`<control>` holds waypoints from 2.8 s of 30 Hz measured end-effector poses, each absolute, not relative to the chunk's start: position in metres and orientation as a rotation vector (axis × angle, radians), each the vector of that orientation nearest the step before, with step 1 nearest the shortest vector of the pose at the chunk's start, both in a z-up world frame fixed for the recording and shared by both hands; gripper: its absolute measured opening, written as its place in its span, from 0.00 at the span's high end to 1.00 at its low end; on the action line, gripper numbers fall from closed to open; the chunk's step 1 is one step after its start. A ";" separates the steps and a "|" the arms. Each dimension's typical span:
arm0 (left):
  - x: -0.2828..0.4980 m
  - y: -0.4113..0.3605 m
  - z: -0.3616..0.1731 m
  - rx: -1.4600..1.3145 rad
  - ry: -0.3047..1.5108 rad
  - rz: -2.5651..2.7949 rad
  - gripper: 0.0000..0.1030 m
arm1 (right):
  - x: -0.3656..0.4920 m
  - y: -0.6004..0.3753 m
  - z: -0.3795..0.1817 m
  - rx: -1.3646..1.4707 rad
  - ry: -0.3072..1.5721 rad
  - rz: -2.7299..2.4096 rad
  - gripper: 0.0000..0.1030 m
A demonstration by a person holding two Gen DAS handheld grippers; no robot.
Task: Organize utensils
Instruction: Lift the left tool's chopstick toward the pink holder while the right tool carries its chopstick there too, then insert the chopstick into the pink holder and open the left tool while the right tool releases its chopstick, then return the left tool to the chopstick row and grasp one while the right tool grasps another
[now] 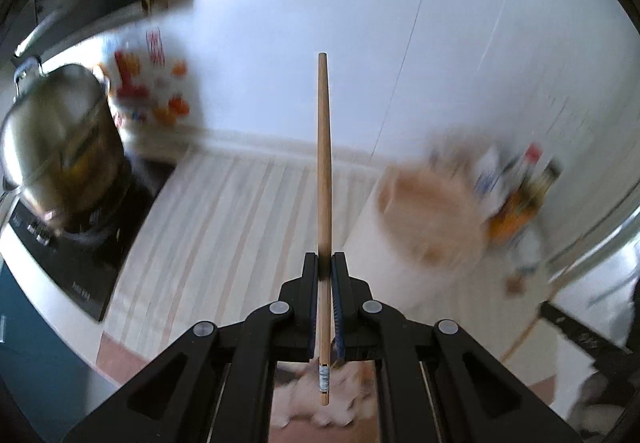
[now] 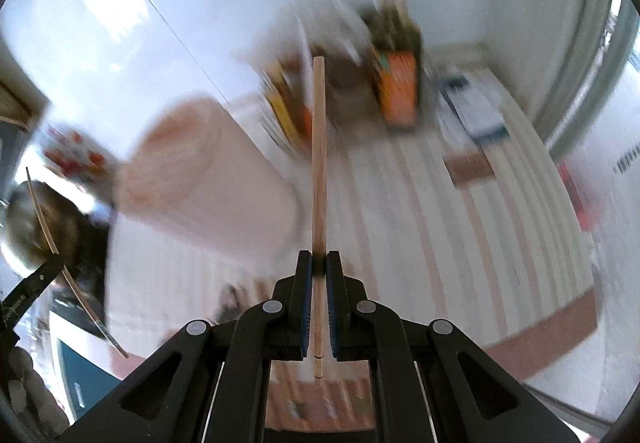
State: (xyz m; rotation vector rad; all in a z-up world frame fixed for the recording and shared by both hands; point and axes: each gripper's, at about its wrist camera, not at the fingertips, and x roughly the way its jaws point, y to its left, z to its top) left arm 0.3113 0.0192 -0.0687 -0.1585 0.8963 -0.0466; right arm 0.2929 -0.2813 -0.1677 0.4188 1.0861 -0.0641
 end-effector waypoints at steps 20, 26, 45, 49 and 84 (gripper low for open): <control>0.469 -0.027 -0.050 -0.292 0.758 -0.169 0.96 | 0.456 -0.265 -0.099 0.538 0.810 -0.036 0.93; 0.477 -0.037 -0.087 -0.217 0.799 -0.168 0.96 | 0.464 -0.258 -0.125 0.531 0.836 -0.031 0.93; 0.392 0.019 -0.059 -0.137 0.821 -0.038 0.09 | 0.398 -0.264 -0.104 0.434 0.860 -0.070 0.42; 0.370 0.028 -0.069 -0.110 0.832 -0.014 0.00 | 0.367 -0.273 -0.105 0.430 0.855 -0.095 0.28; 0.285 -0.064 -0.346 0.170 1.494 -0.186 0.96 | 0.247 -0.269 -0.367 0.314 1.485 -0.093 0.70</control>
